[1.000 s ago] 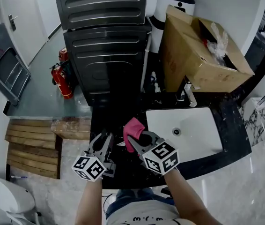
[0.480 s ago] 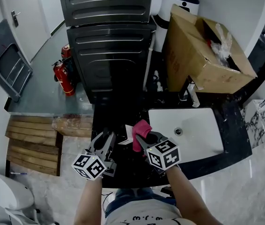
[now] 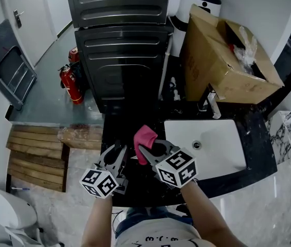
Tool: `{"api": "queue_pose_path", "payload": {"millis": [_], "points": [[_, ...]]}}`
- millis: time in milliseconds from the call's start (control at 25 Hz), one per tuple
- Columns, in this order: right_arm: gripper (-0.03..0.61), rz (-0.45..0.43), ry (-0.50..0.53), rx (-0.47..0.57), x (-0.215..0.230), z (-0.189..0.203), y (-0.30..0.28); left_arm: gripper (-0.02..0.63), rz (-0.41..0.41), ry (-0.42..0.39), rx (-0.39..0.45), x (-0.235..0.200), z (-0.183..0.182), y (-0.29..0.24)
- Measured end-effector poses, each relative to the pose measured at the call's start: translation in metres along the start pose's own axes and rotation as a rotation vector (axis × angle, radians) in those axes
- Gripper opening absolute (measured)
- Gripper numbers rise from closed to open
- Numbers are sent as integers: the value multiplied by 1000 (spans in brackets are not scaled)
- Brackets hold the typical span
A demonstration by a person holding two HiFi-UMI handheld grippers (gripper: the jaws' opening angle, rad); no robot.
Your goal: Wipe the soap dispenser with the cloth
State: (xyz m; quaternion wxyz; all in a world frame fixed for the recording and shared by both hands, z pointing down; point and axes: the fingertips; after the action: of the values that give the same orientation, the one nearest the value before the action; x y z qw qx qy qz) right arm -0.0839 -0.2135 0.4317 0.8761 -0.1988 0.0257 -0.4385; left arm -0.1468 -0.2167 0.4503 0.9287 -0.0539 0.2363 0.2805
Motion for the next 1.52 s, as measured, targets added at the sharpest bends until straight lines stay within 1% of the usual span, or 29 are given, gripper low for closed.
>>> {"api": "queue_pose_path", "payload": {"millis": [120, 280, 360, 440, 560, 680, 840, 920, 1040, 1160, 1280, 1320, 1400, 1440, 1480, 1520], "points": [[49, 43, 71, -72, 6, 3, -15, 103, -1, -29, -16, 2, 1, -2], [49, 86, 107, -96, 20, -3, -28, 103, -1, -64, -29, 4, 0, -3], [49, 85, 84, -87, 27, -4, -30, 103, -4, -73, -31, 4, -1, -5], [49, 105, 43, -95, 39, 2, -28, 103, -6, -76, -34, 4, -1, -5], [49, 168, -3, -154, 60, 28, -23, 103, -9, -64, -33, 3, -1, -4], [48, 186, -78, -163, 73, 46, -21, 103, -7, -58, -30, 2, -1, -4], [48, 210, -74, -230, 82, 63, -17, 101, 5, -77, -45, 5, -2, -7], [49, 230, -88, -242, 86, 68, -7, 101, 27, -104, -70, 9, -2, -10], [49, 247, -149, -182, 89, 62, 15, 100, 115, -182, -145, 20, -1, -22], [49, 259, -183, -114, 90, 56, 38, 98, 250, -295, -234, 36, 7, -35], [49, 286, -221, -68, 94, 55, 59, 97, 392, -421, -328, 53, 18, -44], [49, 295, -232, -58, 96, 55, 66, 97, 437, -450, -358, 58, 21, -45], [49, 308, -251, -44, 97, 57, 76, 97, 520, -477, -402, 64, 26, -44], [49, 311, -259, -39, 97, 59, 80, 97, 547, -483, -416, 64, 26, -43], [49, 314, -266, -36, 97, 60, 83, 97, 555, -493, -423, 64, 25, -42], [49, 317, -271, -33, 97, 60, 85, 100, 543, -505, -424, 62, 23, -42]]}}
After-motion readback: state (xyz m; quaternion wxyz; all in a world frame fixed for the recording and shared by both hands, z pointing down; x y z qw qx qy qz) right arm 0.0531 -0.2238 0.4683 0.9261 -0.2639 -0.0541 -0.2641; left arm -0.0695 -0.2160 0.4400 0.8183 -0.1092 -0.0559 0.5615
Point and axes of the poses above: the fingertips, and each gripper's own axes: y backward along the fingers, x to its right, z out of its underside, and after that the axes turned 2 degrees about z, right-handed
